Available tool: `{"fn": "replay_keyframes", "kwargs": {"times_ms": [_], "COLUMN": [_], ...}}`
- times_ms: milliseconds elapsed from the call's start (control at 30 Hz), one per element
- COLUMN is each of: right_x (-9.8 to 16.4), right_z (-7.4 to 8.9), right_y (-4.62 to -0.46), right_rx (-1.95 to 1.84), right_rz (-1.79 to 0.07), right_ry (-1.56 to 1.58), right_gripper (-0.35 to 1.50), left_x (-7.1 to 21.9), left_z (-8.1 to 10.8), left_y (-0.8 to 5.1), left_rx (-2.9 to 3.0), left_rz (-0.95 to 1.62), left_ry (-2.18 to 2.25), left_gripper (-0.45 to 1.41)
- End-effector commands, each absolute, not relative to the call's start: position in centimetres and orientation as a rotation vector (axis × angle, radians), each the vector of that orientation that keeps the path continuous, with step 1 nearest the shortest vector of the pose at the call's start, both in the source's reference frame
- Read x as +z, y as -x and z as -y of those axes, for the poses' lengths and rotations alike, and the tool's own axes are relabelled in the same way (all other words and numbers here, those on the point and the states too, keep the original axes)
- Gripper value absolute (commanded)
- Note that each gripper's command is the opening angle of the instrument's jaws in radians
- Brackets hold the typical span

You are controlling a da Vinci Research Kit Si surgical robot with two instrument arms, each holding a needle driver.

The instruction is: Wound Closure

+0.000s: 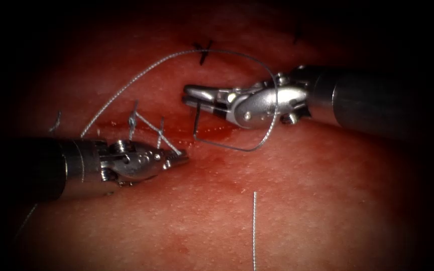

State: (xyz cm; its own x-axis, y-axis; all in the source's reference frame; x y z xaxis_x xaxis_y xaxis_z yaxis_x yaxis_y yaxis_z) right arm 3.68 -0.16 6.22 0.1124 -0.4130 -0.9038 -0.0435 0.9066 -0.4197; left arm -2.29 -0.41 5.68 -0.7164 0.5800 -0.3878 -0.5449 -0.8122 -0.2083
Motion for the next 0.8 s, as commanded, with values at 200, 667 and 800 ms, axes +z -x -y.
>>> {"fn": "replay_keyframes", "kwargs": {"times_ms": [200,667,800], "right_x": [6.30,6.50,6.53], "right_z": [-0.09,-0.38,-0.37], "right_y": [-3.77,-3.99,-4.07], "right_rx": [-0.105,0.311,0.400], "right_rz": [-1.474,-1.434,-1.386], "right_ry": [0.200,-0.262,-0.351], "right_gripper": [-0.35,-0.35,-0.35], "left_x": [5.82,5.79,5.76], "left_z": [0.43,0.49,0.49], "left_y": [2.31,2.30,2.30], "left_rx": [2.453,2.452,2.451], "left_rz": [0.101,0.103,0.104], "left_ry": [0.597,0.591,0.590], "left_gripper": [-0.11,-0.08,-0.08]}}
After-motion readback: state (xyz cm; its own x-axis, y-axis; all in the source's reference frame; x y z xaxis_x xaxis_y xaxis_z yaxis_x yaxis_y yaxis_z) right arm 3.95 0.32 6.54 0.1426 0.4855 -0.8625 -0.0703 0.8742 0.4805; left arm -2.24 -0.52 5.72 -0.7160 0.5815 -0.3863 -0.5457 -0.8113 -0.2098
